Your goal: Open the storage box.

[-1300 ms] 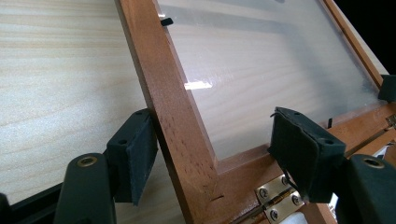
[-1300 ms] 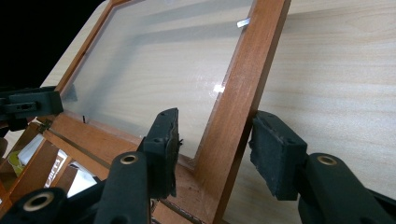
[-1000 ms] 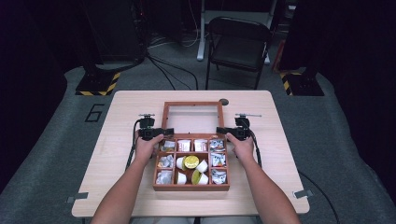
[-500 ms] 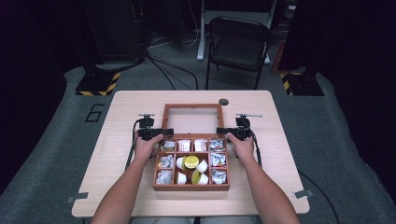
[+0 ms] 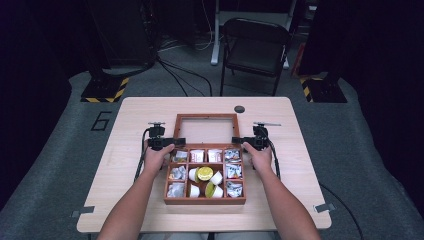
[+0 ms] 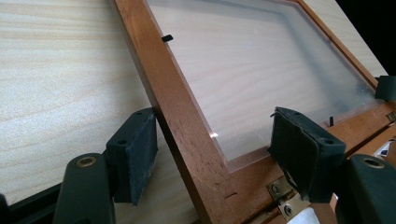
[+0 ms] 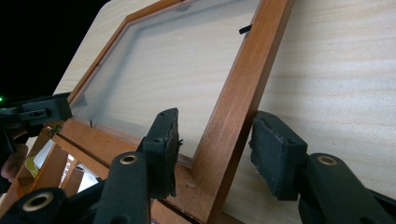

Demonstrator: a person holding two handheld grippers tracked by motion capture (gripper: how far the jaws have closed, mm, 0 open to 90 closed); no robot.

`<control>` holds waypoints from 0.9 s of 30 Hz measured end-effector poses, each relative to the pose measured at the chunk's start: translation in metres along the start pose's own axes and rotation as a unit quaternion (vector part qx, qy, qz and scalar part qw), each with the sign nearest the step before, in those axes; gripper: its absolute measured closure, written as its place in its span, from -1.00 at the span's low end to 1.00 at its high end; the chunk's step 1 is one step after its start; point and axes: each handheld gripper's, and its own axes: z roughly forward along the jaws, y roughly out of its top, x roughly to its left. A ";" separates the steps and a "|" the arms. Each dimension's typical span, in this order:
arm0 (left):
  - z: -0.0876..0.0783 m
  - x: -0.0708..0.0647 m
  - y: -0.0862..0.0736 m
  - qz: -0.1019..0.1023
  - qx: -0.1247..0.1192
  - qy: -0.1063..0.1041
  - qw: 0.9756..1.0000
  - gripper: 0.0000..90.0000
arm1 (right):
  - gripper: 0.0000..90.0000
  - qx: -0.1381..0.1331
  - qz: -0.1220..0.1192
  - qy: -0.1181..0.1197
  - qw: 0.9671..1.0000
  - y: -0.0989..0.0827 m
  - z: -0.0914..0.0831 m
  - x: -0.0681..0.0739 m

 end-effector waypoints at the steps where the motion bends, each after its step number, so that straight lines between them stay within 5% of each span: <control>1: 0.000 0.000 0.000 -0.001 0.001 -0.001 1.000 -0.29 | 0.15 0.000 0.000 0.000 1.000 0.000 0.000 0.000; 21: -0.003 0.003 0.000 -0.012 0.000 0.001 1.000 -0.24 | 0.11 0.007 0.024 -0.001 1.000 0.000 0.000 0.000; 27: -0.011 0.001 0.000 -0.008 -0.007 0.001 1.000 -0.19 | 0.00 0.007 -0.011 -0.016 1.000 -0.001 -0.003 0.006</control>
